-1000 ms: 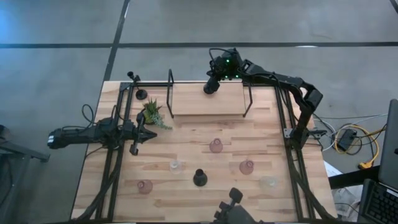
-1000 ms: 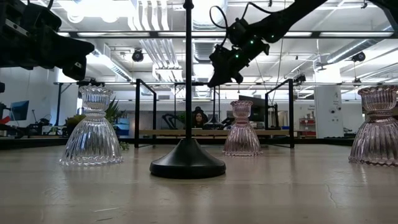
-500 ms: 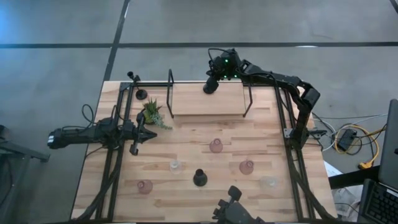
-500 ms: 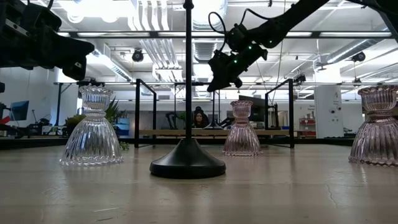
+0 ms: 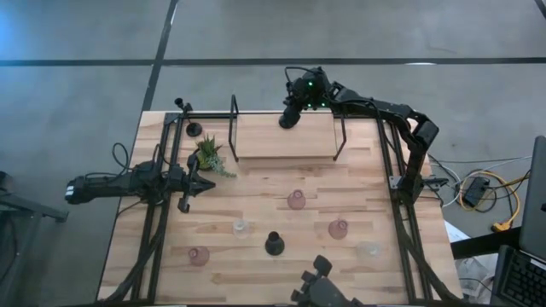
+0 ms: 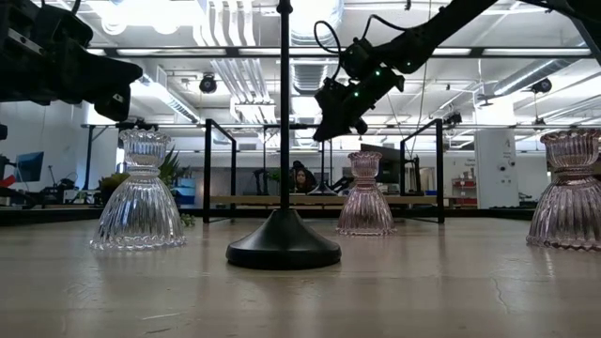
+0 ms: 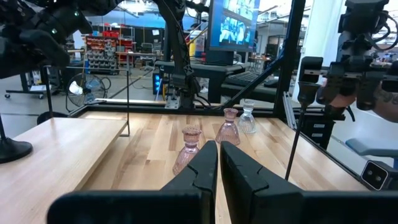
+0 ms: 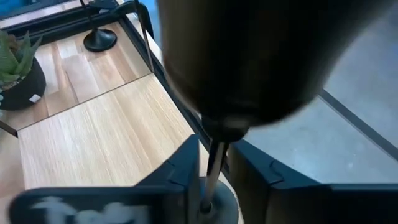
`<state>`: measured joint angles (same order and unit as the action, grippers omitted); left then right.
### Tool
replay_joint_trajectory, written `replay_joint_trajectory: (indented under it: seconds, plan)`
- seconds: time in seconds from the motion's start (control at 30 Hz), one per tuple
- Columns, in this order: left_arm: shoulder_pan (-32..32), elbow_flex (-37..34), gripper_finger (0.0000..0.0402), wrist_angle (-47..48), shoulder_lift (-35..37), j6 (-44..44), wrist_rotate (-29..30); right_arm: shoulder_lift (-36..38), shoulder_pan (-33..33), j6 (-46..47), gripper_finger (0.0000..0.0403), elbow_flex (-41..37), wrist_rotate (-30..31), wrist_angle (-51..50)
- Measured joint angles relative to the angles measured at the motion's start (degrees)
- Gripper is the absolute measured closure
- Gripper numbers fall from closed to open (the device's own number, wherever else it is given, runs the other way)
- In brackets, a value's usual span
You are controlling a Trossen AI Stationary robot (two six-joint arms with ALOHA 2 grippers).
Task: Pick & Place candle stick holders
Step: Put the top right black candle holder on the shelf, then put the bottom black candle holder on the shelf aligned with the other black candle holder
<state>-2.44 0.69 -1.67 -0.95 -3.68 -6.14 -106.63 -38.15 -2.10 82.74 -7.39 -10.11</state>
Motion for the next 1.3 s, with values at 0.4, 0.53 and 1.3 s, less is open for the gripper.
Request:
replay_joint_trajectory:
  seconds: [0.4, 0.53, 1.3]
  plan:
    - [0.02, -0.01, 0.0378, 0.00, 0.01, 0.00, 0.01, 2.69, 0.11, -1.99, 0.0198, 3.03, -0.09, -10.02]
    - [0.00, -0.02, 0.0378, 0.00, 0.00, 0.00, 0.01, 4.80, 0.11, -2.17, 0.0192, 3.23, -0.04, -14.58]
    - [0.02, 0.00, 0.0378, 0.00, 0.00, 0.00, 0.01, 22.38, 29.46, -4.35, 0.0255, -4.77, -3.79, -36.82]
